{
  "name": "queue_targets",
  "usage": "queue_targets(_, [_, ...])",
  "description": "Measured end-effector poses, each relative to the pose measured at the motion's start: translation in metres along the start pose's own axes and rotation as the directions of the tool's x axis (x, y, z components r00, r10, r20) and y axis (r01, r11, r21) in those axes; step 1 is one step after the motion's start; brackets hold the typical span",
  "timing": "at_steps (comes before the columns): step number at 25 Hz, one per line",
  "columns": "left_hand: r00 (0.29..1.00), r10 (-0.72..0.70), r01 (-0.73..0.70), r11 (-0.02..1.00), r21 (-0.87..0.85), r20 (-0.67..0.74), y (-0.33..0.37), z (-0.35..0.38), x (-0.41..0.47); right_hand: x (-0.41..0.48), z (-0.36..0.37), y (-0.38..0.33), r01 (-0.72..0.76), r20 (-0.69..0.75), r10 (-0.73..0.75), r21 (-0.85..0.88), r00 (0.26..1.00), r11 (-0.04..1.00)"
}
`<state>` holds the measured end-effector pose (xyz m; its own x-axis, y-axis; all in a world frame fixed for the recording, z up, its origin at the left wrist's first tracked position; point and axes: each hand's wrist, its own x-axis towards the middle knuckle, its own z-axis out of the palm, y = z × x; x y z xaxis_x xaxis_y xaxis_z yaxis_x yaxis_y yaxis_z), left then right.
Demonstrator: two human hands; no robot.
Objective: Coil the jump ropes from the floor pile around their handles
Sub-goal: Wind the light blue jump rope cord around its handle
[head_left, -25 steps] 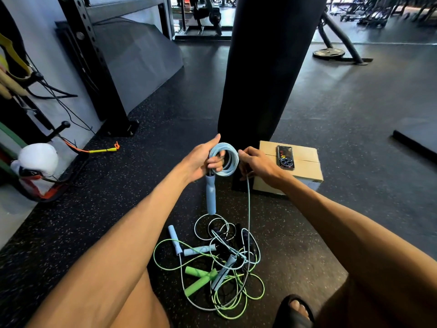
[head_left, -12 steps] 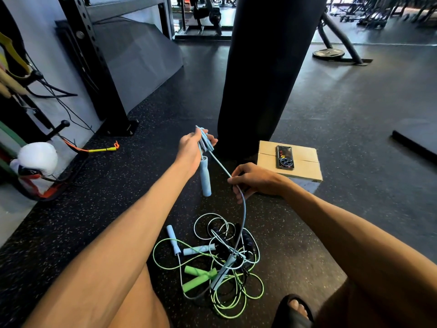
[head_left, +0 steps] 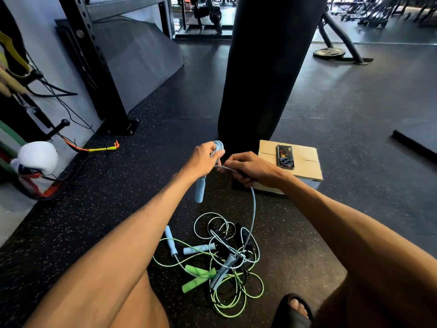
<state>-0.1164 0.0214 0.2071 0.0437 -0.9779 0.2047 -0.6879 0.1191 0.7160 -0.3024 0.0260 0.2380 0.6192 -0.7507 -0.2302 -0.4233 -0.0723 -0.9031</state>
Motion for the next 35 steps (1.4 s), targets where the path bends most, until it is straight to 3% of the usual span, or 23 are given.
queue_targets(5, [0.961,-0.087,0.067,0.994,0.086,0.262,0.006,0.006,-0.004,0.004,-0.008,0.001,0.044,-0.201,-0.046,-0.017,0.978,0.999])
queue_targets(8, [0.903,-0.135,0.207,0.968,-0.139,0.409,0.006,0.005,-0.004,0.007,-0.01,0.0,0.074,-0.31,-0.079,-0.027,0.947,0.997])
queue_targets(12, [0.867,-0.125,0.395,0.761,-0.514,0.482,0.008,-0.007,-0.003,0.01,-0.011,0.006,0.06,-0.379,-0.058,-0.007,0.923,0.998])
queue_targets(15, [0.87,-0.038,0.441,0.505,-0.742,0.492,0.011,-0.014,0.001,0.01,-0.007,0.01,0.04,-0.372,-0.035,0.006,0.928,0.999])
queue_targets(19, [0.895,-0.07,0.444,0.244,-0.862,0.441,0.015,-0.012,0.005,0.008,-0.001,0.012,-0.047,-0.238,0.071,0.108,0.969,0.993])
queue_targets(22, [0.933,-0.141,0.353,0.173,-0.919,0.332,0.015,-0.012,0.011,-0.001,0.002,0.012,-0.116,-0.101,0.127,0.109,0.987,0.987])
queue_targets(25, [0.953,-0.257,0.221,0.226,-0.949,0.161,0.015,-0.007,0.013,-0.006,0.002,0.01,-0.184,0.014,0.183,0.099,0.983,0.978])
queue_targets(28, [0.945,-0.326,0.149,0.409,-0.9,0.009,0.017,0.002,0.011,0.0,0.003,0.015,-0.26,0.105,0.255,0.037,0.961,0.965])
queue_targets(32, [0.936,-0.334,0.106,0.575,-0.811,-0.115,0.01,0.006,0.012,0.006,0.006,0.02,-0.299,0.172,0.296,-0.006,0.94,0.954])
queue_targets(35, [0.939,-0.284,0.082,0.736,-0.672,-0.196,0.001,0.006,0.013,0.006,0.007,0.021,-0.245,0.111,0.253,-0.082,0.961,0.966])
